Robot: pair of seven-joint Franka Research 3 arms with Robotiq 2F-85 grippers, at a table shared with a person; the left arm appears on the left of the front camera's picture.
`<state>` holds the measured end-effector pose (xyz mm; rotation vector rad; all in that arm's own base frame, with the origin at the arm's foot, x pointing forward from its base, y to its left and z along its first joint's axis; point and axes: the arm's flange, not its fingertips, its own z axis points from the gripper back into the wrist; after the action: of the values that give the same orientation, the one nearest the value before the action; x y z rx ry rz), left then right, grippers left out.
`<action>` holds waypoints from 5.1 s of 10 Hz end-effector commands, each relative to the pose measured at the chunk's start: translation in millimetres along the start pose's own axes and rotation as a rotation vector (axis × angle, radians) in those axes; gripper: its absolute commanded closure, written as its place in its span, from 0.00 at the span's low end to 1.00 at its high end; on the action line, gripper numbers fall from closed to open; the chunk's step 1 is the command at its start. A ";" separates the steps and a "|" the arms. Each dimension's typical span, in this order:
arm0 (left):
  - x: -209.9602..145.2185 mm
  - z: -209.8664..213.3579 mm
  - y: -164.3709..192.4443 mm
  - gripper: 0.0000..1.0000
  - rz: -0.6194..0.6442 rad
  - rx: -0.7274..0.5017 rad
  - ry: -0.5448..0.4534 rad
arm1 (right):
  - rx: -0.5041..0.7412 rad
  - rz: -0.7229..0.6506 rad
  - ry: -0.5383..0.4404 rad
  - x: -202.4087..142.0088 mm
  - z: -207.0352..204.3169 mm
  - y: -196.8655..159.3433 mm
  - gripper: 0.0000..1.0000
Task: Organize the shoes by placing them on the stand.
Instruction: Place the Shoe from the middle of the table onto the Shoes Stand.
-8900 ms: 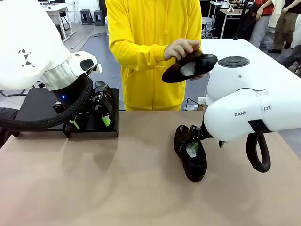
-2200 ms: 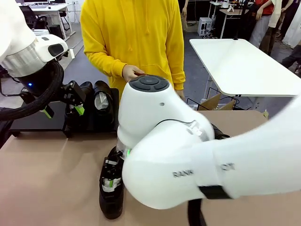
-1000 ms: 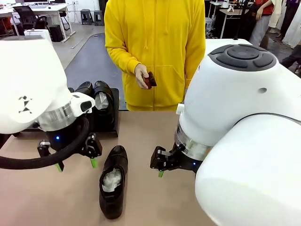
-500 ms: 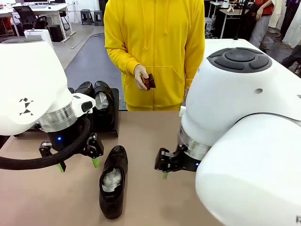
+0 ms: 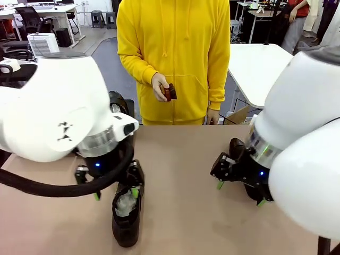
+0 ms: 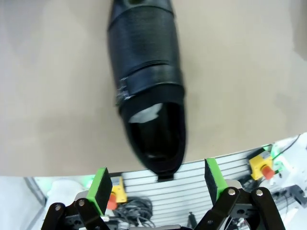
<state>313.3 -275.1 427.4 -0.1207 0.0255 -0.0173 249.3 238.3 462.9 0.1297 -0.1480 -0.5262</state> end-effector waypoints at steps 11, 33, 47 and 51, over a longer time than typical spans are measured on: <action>11.1 -84.5 -56.8 0.00 0.019 0.026 -0.113 | -0.020 0.051 -0.012 -0.9 -7.7 3.4 0.00; -7.6 107.8 61.5 1.00 -0.103 0.064 -0.419 | -0.020 0.051 -0.012 -0.9 -7.7 3.4 0.00; 68.1 159.7 166.3 1.00 0.045 0.275 -0.586 | -0.020 0.051 -0.012 -0.9 -7.7 3.4 0.00; 136.5 122.6 235.6 1.00 -0.019 0.315 -0.540 | -0.020 0.051 -0.012 -0.9 -7.7 3.4 0.00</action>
<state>440.7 -34.6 513.1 0.1974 -0.4931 0.0207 247.6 242.6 456.5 0.1007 -0.1519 -0.4892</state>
